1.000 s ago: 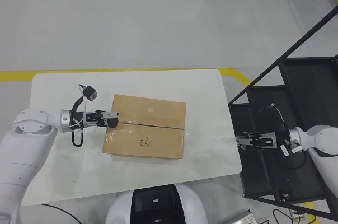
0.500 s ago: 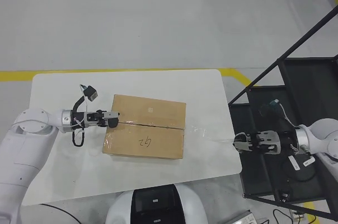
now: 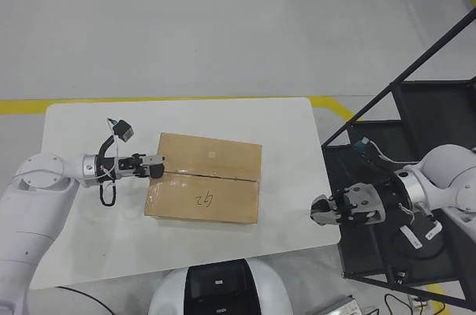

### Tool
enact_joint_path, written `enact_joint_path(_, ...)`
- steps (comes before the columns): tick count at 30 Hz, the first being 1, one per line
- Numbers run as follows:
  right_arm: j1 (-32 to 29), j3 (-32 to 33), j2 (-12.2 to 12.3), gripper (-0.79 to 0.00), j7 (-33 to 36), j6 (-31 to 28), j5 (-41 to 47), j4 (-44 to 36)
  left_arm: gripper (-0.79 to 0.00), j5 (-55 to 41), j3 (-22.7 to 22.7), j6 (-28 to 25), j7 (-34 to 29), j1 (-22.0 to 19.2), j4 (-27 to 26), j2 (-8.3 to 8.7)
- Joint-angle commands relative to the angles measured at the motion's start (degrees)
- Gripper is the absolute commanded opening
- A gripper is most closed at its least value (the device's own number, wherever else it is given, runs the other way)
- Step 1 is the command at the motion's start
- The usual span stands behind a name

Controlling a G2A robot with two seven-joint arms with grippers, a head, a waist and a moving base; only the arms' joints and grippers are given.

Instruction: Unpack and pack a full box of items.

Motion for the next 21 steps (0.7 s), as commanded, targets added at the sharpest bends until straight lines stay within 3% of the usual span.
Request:
enact_joint_path(1, 4.03, -3.42, 0.22, -0.785, 0.08, 0.08, 0.42, 0.28, 0.0, -0.19, -0.24, -0.04, -0.13, 0.07, 0.11, 0.03)
enact_joint_path(5, 12.08, -10.28, -0.28, -0.785, 0.51, 0.53, -0.29, 2.4, 0.0, -0.5, -0.6, -0.1, -0.42, 0.2, 0.3, 0.06)
enact_joint_path(9, 20.56, -18.3, -2.42, -0.785, 0.68, 1.26, -0.16, 6.0, 0.0, -0.67, -0.78, -0.26, -0.47, 0.3, 0.46, 0.04)
enact_joint_path(21, 44.2, -41.49, -13.4, -0.785, -5.64, 8.09, -11.53, 17.46, 0.0, -1.79, -1.8, -1.11, -0.57, 0.7, 0.97, 0.05)
